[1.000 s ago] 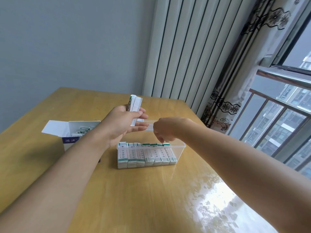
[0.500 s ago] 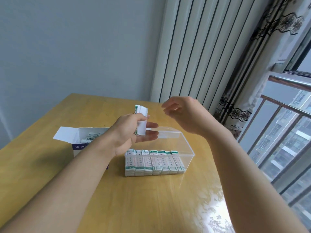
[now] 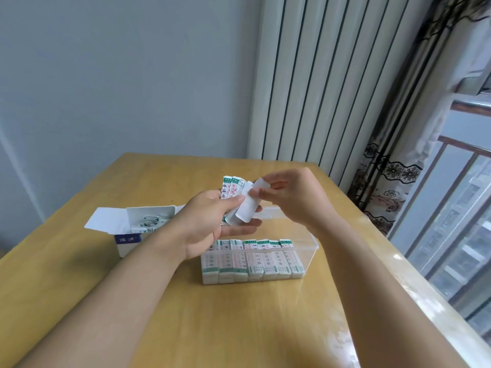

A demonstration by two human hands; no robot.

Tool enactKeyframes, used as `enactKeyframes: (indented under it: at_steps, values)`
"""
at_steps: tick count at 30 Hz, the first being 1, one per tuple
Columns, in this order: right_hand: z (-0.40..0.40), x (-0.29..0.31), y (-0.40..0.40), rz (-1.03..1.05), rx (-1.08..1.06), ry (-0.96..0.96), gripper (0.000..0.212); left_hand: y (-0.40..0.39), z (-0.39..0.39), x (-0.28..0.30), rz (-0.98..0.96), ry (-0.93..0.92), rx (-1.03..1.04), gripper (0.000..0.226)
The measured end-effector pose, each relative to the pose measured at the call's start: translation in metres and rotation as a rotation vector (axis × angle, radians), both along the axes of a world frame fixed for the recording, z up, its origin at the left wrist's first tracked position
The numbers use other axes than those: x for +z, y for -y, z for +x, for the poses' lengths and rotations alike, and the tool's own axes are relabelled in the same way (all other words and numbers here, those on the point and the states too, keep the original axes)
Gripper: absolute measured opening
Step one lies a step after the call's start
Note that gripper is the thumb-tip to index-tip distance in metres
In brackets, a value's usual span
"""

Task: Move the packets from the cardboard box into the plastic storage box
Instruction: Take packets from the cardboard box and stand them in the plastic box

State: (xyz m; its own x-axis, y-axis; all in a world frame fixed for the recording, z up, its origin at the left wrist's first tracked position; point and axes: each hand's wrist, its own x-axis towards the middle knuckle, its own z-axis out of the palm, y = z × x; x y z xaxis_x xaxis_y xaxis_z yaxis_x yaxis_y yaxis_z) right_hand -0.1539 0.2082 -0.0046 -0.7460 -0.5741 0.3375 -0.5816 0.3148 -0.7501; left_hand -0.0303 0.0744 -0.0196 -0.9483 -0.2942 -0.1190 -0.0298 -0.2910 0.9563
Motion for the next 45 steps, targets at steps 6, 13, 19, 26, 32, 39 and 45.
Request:
enactKeyframes:
  at_steps: [6,13,19,26,32,39,45]
  values:
    - [0.001,0.01,-0.004,-0.388,-0.119,-0.122,0.004,-0.001,-0.002,-0.001,0.026,0.005,0.051,0.023]
    - [0.026,0.015,-0.004,0.189,0.13,-0.564,0.022,0.0,0.0,0.006,0.132,-0.034,0.142,0.025]
    - [0.024,0.011,-0.002,0.11,-0.004,-0.477,0.027,-0.002,0.003,0.009,0.114,-0.041,0.055,0.024]
    - [0.019,0.01,-0.003,0.036,-0.076,-0.259,0.019,-0.002,0.003,0.006,0.106,-0.034,-0.051,0.035]
    - [0.028,0.007,0.002,0.032,-0.09,-0.248,0.024,-0.005,0.003,0.003,-0.087,0.035,-0.037,0.028]
    - [0.039,0.007,0.005,0.238,0.09,-0.282,0.058,-0.004,0.002,0.001,-0.157,0.055,-0.06,0.022]
    - [0.04,0.009,0.001,0.322,0.189,-0.436,0.048,-0.003,0.003,0.003,-0.175,0.077,-0.066,0.025]
